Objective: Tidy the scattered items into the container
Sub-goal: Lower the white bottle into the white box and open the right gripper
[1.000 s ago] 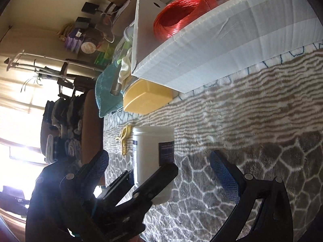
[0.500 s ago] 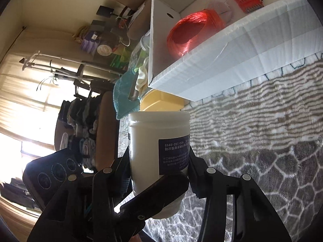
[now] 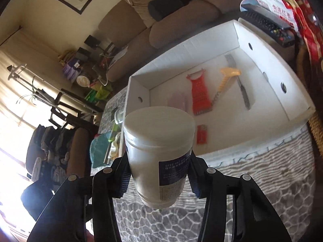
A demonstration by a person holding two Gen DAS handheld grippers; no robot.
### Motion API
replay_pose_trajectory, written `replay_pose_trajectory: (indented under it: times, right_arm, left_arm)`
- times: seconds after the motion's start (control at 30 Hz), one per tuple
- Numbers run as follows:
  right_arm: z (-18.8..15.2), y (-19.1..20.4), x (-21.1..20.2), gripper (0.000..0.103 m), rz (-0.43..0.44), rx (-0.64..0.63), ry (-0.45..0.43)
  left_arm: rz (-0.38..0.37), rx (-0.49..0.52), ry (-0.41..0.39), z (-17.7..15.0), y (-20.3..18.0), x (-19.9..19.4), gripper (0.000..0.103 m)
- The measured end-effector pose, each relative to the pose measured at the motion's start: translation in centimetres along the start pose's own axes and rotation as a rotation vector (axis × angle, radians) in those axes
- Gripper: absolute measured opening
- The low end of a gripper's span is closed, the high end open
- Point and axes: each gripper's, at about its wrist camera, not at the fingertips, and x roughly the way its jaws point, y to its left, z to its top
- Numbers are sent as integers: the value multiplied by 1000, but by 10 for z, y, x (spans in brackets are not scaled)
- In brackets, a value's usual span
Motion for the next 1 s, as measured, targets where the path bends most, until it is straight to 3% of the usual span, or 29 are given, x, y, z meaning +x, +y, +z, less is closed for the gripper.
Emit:
replay_pose_trajectory:
  times: [0.27,0.6,0.77,0.87,1.0]
  right_arm:
    - [76,-40,63,49,-303,-92,151]
    - [71,-94,160,50,-558,-137,403]
    - [63,-109,163,52,-553,-106,453]
    - [64,-108,142,59,-506,-87,407]
    - [67,-93,100,61,-445,-104,308]
  left_arm:
    - [69,52,22,63,-13,57,79]
    - [141,81,116,65,-1,118,79]
    - [169,73,117,63,6,120,82]
    - [173,35,105,61,14,110,88]
    - [225,12,60,56,31,80,103]
